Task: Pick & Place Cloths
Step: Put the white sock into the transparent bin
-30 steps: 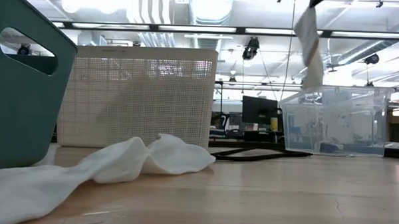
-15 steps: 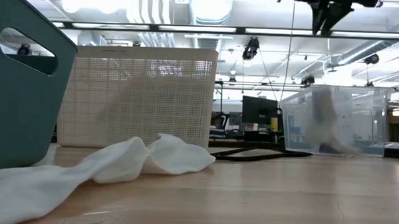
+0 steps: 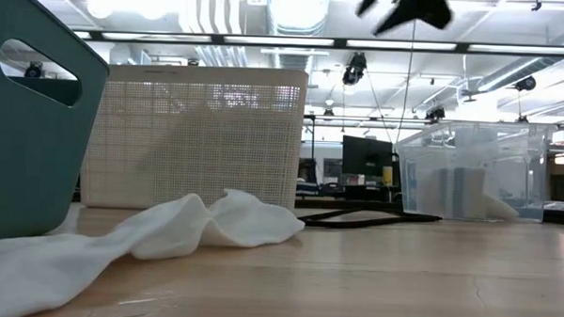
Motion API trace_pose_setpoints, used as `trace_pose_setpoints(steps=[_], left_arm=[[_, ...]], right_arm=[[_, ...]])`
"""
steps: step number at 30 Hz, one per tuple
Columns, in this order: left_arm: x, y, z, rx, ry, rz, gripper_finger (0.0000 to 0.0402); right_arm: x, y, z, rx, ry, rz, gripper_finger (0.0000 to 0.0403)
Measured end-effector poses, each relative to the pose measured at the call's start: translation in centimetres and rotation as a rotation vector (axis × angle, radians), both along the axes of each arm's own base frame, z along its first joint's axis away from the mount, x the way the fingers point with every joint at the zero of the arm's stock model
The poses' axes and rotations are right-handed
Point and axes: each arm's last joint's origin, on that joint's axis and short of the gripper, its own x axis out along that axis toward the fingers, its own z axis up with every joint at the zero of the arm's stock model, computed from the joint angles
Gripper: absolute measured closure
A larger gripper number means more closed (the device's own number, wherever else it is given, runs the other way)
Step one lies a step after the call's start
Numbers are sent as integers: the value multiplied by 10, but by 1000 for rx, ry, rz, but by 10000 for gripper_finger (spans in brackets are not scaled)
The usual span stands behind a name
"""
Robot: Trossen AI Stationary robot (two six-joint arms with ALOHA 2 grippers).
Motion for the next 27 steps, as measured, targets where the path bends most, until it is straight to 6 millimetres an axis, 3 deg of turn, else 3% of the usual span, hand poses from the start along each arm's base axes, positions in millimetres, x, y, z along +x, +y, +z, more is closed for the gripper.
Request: trace_pose_setpoints(steps=[6,11,16,21,27], left_arm=[[0,0,-3,11,13,2,117],[1,0,-6,26,14,18,117],[1,0,-8,16,19,27,117],[2,-1,-9,10,25,31,117],[2,-1,-9,3,24,33,117]], right_arm=[[47,43,-21,-17,-88,225,209],[91,82,-59,-35,-14,395,216],[125,111,-98,55,88,507,216],[146,130,-136,96,180,574,205],[157,136,-177,98,313,570,205]])
